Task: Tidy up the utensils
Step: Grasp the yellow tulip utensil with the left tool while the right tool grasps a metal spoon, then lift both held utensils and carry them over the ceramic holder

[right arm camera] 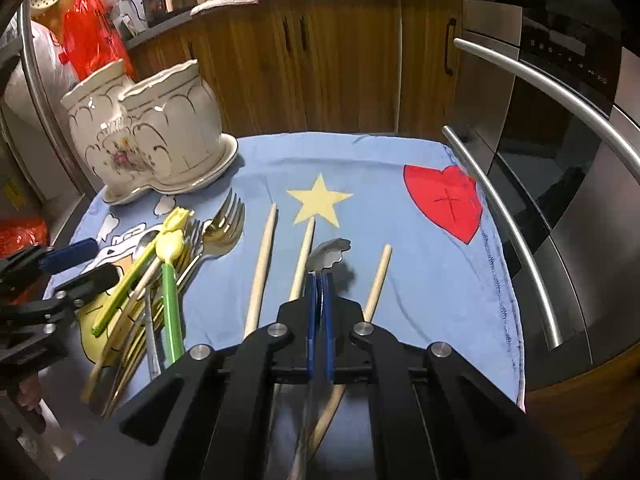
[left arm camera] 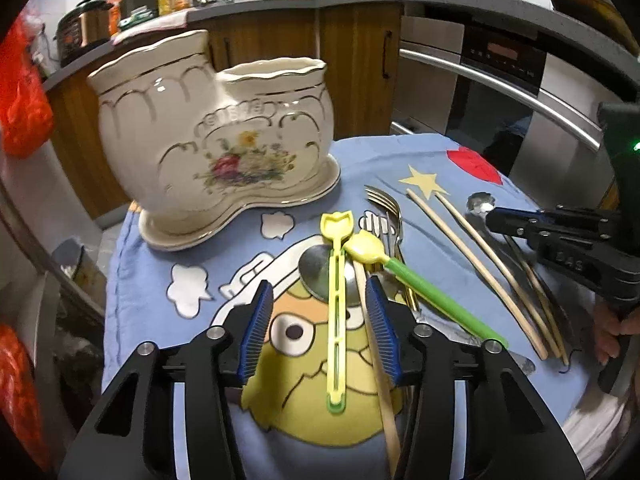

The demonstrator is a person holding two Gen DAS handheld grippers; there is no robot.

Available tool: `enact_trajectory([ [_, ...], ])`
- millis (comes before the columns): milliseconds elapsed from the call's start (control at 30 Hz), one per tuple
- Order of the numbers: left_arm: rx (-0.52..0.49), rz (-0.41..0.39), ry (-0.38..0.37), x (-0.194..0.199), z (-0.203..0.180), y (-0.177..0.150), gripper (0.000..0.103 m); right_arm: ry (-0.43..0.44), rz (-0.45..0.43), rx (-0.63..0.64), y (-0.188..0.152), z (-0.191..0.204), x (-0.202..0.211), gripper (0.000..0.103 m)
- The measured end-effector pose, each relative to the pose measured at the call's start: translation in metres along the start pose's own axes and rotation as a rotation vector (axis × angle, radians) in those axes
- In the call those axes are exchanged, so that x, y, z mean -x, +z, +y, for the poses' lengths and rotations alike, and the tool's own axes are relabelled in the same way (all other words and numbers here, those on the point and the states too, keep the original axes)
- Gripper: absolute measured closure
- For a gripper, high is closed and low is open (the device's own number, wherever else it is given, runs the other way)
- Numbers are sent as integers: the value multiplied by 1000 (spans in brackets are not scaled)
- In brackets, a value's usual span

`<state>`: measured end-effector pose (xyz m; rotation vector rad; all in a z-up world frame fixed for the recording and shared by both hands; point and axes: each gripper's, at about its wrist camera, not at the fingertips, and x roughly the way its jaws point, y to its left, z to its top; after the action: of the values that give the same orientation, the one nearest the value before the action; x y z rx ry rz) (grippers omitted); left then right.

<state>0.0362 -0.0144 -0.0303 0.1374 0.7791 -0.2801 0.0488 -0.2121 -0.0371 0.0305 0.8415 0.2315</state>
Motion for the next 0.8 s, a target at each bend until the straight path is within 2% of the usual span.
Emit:
enact_trajectory([
  [167, -6, 23, -18, -16, 0, 5, 72, 22, -2, 6, -1, 2, 3, 99],
  [500, 14, 68, -63, -29, 0, 10, 74, 51, 4, 3, -1, 3, 3, 99],
  [600, 2, 81, -42, -32, -2, 10, 81, 62, 4, 0, 0, 4, 4, 99],
  [633, 0, 82, -42, -32, -3, 10, 92, 70, -1, 1, 0, 4, 5, 99],
  [800, 1, 70, -59, -33, -5, 11, 93, 87, -13, 1, 1, 6, 9, 99],
])
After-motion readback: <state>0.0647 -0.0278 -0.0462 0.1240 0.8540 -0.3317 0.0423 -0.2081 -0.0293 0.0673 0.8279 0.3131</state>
